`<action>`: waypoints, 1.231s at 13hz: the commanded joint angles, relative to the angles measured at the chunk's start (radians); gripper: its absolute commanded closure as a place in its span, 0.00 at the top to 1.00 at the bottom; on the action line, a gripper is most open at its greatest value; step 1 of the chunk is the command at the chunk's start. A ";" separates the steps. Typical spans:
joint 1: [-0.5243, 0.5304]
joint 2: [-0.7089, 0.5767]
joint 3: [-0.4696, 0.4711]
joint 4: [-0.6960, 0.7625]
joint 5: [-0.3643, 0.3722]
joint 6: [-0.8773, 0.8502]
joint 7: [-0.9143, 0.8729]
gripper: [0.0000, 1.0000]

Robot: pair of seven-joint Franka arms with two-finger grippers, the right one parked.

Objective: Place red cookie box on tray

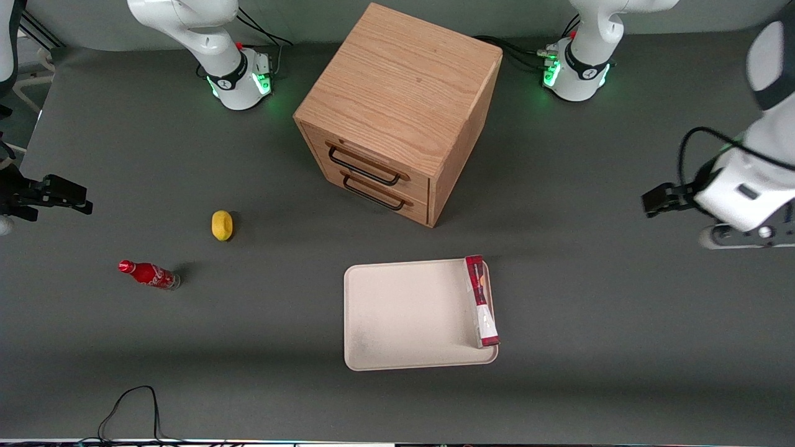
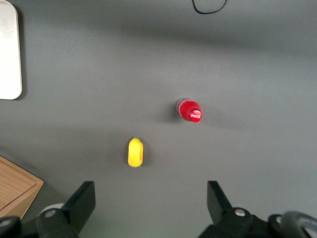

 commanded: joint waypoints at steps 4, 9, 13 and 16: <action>0.051 -0.080 -0.006 -0.133 -0.011 0.095 0.082 1.00; 0.062 -0.088 -0.006 -0.150 -0.014 0.130 0.080 1.00; 0.056 -0.138 -0.003 -0.218 -0.015 0.207 0.077 1.00; 0.062 -0.154 0.003 -0.192 -0.063 0.091 0.082 1.00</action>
